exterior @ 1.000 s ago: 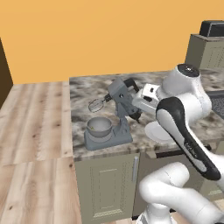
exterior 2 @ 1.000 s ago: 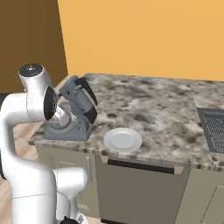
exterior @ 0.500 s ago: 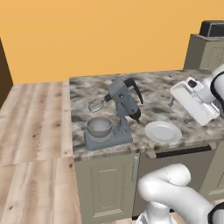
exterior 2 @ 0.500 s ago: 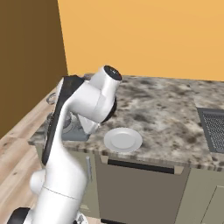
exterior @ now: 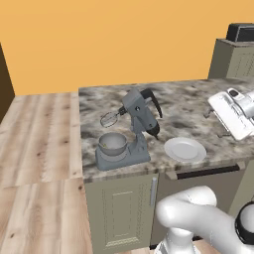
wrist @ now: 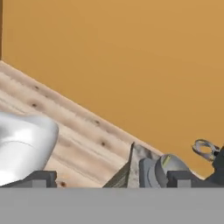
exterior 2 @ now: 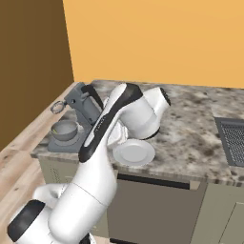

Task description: Add butter and sugar cubes to the stand mixer bowl and then turn on the stand mixer to begin making frosting.

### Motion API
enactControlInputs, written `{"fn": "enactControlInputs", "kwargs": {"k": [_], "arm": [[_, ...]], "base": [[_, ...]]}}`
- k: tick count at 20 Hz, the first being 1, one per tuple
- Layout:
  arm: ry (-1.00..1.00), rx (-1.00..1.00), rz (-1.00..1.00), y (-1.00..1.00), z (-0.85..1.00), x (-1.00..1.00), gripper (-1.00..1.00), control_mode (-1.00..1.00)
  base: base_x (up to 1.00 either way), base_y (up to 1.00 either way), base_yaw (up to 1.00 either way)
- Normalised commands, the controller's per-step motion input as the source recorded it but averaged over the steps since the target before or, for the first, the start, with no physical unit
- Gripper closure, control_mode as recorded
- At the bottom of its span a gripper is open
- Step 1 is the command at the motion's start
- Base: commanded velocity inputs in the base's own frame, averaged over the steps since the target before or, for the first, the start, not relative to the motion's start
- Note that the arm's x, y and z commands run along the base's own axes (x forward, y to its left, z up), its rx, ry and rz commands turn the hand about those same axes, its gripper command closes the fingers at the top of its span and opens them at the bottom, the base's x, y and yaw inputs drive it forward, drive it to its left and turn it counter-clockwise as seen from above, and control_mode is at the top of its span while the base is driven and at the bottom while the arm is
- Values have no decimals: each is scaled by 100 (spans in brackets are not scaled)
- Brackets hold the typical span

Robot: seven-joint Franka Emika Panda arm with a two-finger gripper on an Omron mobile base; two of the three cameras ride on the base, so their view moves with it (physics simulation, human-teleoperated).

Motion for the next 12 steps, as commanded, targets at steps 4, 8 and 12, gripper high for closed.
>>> {"fn": "enactControlInputs", "kwargs": {"k": [4,8,12], "arm": [[38,17,-19,0,-21,40,-100,-100],[44,15,-20,0,-45,48,-100,-100],[39,12,-12,0,-60,18,-100,-100]], "base": [[0,0,0],[0,0,0],[0,0,0]]}}
